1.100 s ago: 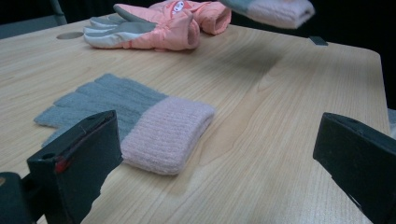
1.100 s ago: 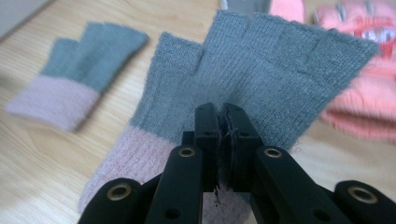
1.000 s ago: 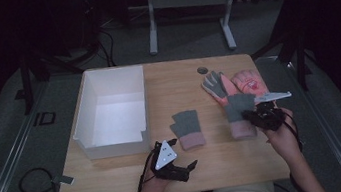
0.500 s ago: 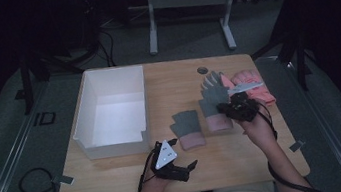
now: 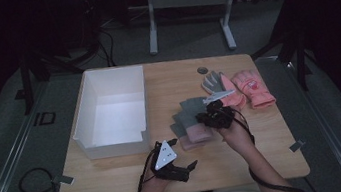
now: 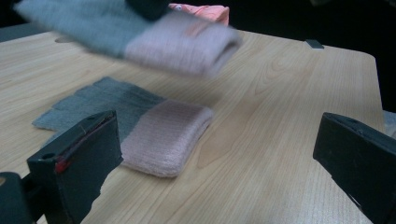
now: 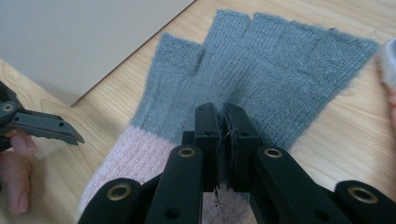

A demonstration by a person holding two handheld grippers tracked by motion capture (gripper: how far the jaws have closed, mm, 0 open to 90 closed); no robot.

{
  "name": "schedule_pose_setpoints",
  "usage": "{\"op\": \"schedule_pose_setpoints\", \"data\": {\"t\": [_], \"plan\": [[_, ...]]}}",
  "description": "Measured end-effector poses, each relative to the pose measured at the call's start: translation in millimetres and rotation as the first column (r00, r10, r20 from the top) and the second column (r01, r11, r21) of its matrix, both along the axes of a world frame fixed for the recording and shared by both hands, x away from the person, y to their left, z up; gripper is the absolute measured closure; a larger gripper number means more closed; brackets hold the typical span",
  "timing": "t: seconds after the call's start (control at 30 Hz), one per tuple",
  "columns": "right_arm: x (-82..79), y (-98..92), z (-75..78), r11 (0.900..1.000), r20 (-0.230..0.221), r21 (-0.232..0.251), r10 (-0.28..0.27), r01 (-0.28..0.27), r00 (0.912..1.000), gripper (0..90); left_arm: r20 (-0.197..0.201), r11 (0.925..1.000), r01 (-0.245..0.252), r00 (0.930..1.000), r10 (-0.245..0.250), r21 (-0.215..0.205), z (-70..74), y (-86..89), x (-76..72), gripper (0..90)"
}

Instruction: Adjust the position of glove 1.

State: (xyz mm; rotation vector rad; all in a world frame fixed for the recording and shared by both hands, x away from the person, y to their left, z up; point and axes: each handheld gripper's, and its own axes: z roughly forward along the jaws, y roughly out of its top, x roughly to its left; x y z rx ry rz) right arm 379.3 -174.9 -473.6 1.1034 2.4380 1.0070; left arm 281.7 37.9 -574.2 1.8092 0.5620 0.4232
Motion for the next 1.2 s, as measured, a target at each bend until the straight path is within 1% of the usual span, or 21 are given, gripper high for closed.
{"op": "schedule_pose_setpoints", "data": {"t": [0.1, 0.27, 0.3, 0.33, 0.47, 0.5, 0.53, 0.63, 0.77, 0.83, 0.97, 1.1, 1.2], "plan": [[3.6, 12.1, -10.3, 1.000, -0.014, -0.016, 0.011, -0.011, 0.9998, 85.0, 0.002, 1.0000, -0.001, 1.0000, 0.001, 0.003, 0.0, -0.4, 0.0, 0.6], [10.0, 18.9, -25.2, 0.999, -0.044, -0.038, 0.014, -0.016, 0.9989, 84.9, -0.002, 1.0000, -0.002, 1.0000, 0.002, 0.004, 0.1, 0.0, 0.2, 0.6], [10.0, 18.9, -25.2, 0.999, -0.044, -0.038, 0.014, -0.016, 0.9989, 84.9, 0.001, 1.0000, -0.002, 1.0000, 0.002, 0.001, 0.0, 0.0, -0.1, 0.6], [11.6, 19.6, -31.0, 0.999, -0.060, -0.040, 0.017, -0.019, 0.9980, 84.9, 0.000, 1.0000, -0.004, 1.0000, 0.004, -0.007, -0.2, -0.1, -0.4, 0.6], [12.8, 19.9, -35.1, 0.999, -0.069, -0.043, 0.015, -0.018, 0.9975, 84.9, -0.003, 1.0000, -0.005, 1.0000, 0.005, -0.002, -0.1, -0.5, -0.1, 0.6], [13.2, 20.8, -36.9, 0.999, -0.077, -0.041, 0.010, -0.013, 0.9970, 84.9, 0.002, 1.0000, -0.006, 1.0000, 0.006, -0.001, -0.1, -0.2, -0.4, 0.6], [14.9, 22.3, -40.7, 0.999, -0.080, -0.046, 0.011, -0.015, 0.9967, 84.9, 0.004, 1.0000, -0.005, 1.0000, 0.005, -0.004, -0.2, 0.1, -0.6, 0.5], [18.2, 23.8, -45.2, 0.998, -0.088, -0.060, 0.012, -0.018, 0.9960, 84.8, 0.002, 1.0000, 0.000, 1.0000, 0.000, 0.002, -0.1, -0.1, -0.4, 0.5], [21.9, 25.1, -52.3, 0.997, -0.103, -0.068, 0.019, -0.026, 0.9945, 84.4, 0.015, 0.9998, 0.009, 0.9998, -0.010, 0.019, 0.1, -1.5, -2.0, 0.6], [23.1, 25.1, -54.9, 0.998, -0.111, -0.066, 0.017, -0.024, 0.9936, 84.1, 0.013, 0.9996, 0.006, 0.9999, -0.006, 0.026, 0.1, -2.4, -1.9, 0.6], [23.7, 26.2, -57.6, 0.997, -0.109, -0.073, 0.020, -0.028, 0.9938, 82.8, 0.014, 0.9997, -0.001, 0.9999, 0.001, 0.023, 0.1, -2.0, -2.0, 0.6], [23.7, 25.2, -60.3, 0.997, -0.109, -0.070, 0.017, -0.025, 0.9939, 81.0, 0.006, 0.9997, -0.007, 1.0000, 0.007, 0.025, 0.1, -2.8, -1.5, 0.6], [23.1, 25.2, -61.7, 0.997, -0.100, -0.072, 0.016, -0.023, 0.9949, 78.9, -0.007, 0.9997, -0.018, 0.9998, 0.018, 0.017, 0.1, -1.9, -0.2, 0.5]]}}
